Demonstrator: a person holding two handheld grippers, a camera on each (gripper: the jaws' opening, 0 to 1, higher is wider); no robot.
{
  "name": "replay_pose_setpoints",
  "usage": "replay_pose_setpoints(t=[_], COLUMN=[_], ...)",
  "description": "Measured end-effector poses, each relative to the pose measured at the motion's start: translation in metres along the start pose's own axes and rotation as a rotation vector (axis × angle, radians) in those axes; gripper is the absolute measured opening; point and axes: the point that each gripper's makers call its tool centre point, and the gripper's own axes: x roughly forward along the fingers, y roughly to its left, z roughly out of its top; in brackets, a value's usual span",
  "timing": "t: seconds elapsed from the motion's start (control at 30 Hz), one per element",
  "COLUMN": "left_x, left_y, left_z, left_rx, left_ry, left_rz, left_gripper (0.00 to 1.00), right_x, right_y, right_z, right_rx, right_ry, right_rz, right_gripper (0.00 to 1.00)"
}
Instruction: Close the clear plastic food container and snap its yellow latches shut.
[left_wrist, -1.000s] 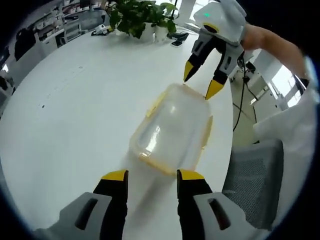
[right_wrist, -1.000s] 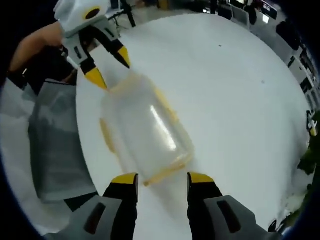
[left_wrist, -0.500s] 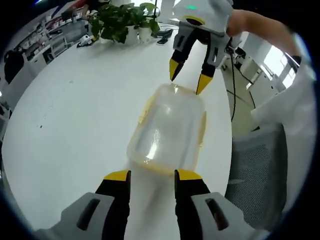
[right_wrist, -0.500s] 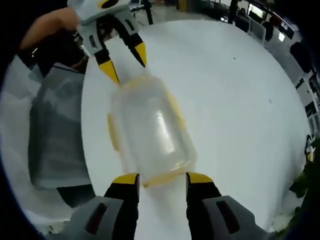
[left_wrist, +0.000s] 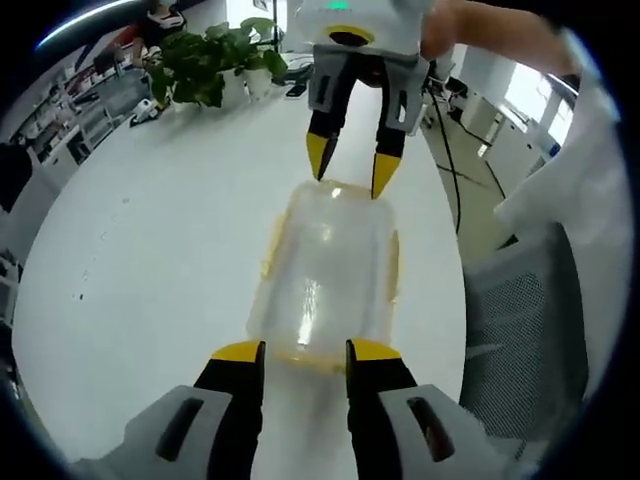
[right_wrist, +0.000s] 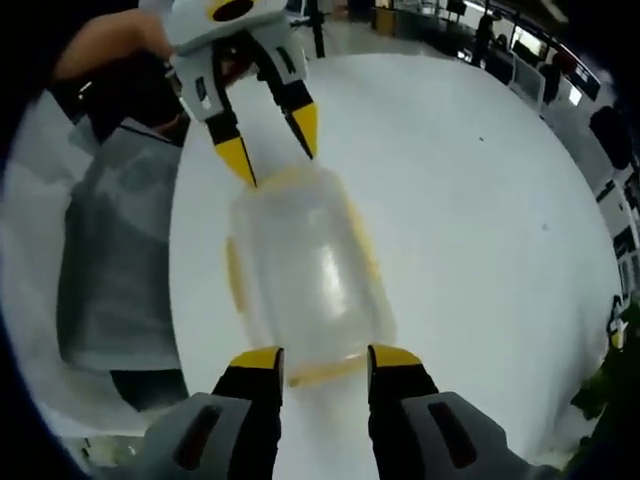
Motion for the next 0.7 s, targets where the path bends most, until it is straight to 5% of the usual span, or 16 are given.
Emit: replay_pose_setpoints(t=[0.7], left_x=[0.02], left_y=[-0.012], left_z=[0.033], left_rx=[0.031], left_ry=[-0.05], left_rz=[-0.03], left_gripper=[0.29], right_x=[0.016], right_y=[0.01], right_z=[0.034], right_rx=[-0.023], right_ry=[-0.069], right_rz=[0.043], right_gripper=[0.32])
